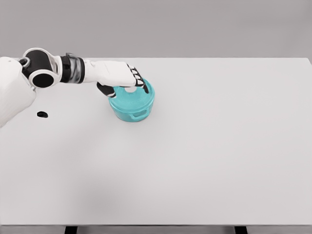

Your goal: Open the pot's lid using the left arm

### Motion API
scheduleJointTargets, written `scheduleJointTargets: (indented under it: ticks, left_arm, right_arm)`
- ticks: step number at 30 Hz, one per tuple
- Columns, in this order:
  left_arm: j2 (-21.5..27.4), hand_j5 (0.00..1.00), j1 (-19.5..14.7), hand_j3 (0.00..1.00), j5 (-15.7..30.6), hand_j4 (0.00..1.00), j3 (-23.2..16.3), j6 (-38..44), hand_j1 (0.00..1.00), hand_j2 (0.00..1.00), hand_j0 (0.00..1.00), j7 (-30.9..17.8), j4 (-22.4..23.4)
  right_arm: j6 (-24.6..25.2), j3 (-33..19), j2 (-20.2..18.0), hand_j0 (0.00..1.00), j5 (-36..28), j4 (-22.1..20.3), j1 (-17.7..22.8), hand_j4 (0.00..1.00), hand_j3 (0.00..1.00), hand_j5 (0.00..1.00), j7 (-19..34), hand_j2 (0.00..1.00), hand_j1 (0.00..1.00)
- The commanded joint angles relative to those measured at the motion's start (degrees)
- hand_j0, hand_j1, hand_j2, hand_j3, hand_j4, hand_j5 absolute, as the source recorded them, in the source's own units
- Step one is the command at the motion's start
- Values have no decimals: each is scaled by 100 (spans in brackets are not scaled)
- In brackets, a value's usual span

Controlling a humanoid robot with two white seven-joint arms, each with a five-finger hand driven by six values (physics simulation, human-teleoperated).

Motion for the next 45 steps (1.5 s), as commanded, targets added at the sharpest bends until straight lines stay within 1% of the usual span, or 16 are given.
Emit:
scheduleJointTargets:
  ticks: [1,8,9,13,16,19,24,29,30,34,35,40,45]
  left_arm:
    - [-6,74,9,74,22,74,-7,15,74,74,74,3,8]
    - [-67,74,9,74,13,74,-7,15,74,74,74,3,16]
    - [-76,74,9,74,-100,74,-7,15,74,74,74,3,16]
    - [-111,74,9,74,-136,74,-7,15,74,74,74,3,34]
    - [-103,62,9,62,-136,62,-7,15,62,62,62,3,34]
    - [-94,55,0,55,-127,55,2,15,55,55,55,3,25]
    - [-32,51,-9,51,-127,51,11,15,51,51,51,3,-1]
    - [20,51,-26,51,-118,51,20,15,51,51,51,3,-36]
    - [178,51,-26,51,-110,51,46,15,51,51,51,3,-63]
    - [512,51,-53,51,-101,51,81,15,51,51,51,3,-168]
    - [679,51,-44,51,-101,51,90,15,51,51,51,3,-221]
    - [1189,51,0,51,-110,51,143,15,51,51,51,3,-238]
    - [1391,51,17,51,-127,51,152,15,51,51,51,3,-221]
  right_arm:
    - [-1,0,-1,100,-1,-1,0,100,100,100,1,100,100]
    - [-1,0,-1,100,-1,-1,0,100,100,100,1,100,100]
    - [-1,0,-1,100,-1,-1,0,100,100,100,1,100,100]
    - [-1,0,-1,100,-1,-1,0,100,100,100,1,100,100]
    - [-1,0,-1,100,-1,-1,0,100,100,100,1,100,100]
    - [-1,0,-1,100,-1,-1,0,100,100,100,1,100,100]
    - [-1,0,-1,100,-1,-1,0,100,100,100,1,100,100]
    - [-1,0,-1,100,-1,-1,0,100,100,100,1,100,100]
    - [-1,0,-1,100,-1,-1,0,100,100,100,1,100,100]
    - [-1,0,-1,100,-1,-1,0,100,100,100,1,100,100]
    - [-1,0,-1,100,-1,-1,0,100,100,100,1,100,100]
    - [-1,0,-1,100,-1,-1,0,100,100,100,1,100,100]
    - [-1,0,-1,100,-1,-1,0,100,100,100,1,100,100]
